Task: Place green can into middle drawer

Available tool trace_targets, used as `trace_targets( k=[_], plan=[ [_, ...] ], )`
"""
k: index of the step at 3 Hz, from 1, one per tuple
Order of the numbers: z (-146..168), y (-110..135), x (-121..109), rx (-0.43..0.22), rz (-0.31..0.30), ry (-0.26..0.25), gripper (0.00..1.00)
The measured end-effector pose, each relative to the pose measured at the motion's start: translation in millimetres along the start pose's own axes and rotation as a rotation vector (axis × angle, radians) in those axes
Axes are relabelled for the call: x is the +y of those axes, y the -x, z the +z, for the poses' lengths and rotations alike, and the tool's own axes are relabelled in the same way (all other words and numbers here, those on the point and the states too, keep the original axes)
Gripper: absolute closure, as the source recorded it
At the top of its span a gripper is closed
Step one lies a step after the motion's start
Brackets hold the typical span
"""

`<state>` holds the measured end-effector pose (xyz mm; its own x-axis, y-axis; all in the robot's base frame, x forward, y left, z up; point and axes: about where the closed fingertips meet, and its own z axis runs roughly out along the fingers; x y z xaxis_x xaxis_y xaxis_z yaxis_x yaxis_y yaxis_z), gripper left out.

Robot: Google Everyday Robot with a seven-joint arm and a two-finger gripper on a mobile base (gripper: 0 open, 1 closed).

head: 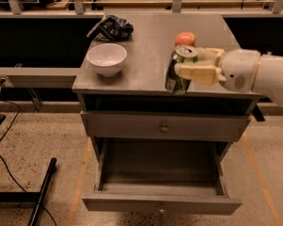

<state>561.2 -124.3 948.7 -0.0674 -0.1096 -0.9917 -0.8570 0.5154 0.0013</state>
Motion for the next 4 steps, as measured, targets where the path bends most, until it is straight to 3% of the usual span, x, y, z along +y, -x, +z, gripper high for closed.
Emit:
trace_targets(
  k=[1,2,3,4],
  plan=[
    [-28,-51,54,-0.058,-0.036,0.027,1.0],
    [-35,-50,50,-0.051,-0.046,0.008,1.0],
    [-26,-74,52,-0.017,-0.086,0.014,1.0],
    [-33,-145,58,0.039,-0.132,0.053,1.0]
  ],
)
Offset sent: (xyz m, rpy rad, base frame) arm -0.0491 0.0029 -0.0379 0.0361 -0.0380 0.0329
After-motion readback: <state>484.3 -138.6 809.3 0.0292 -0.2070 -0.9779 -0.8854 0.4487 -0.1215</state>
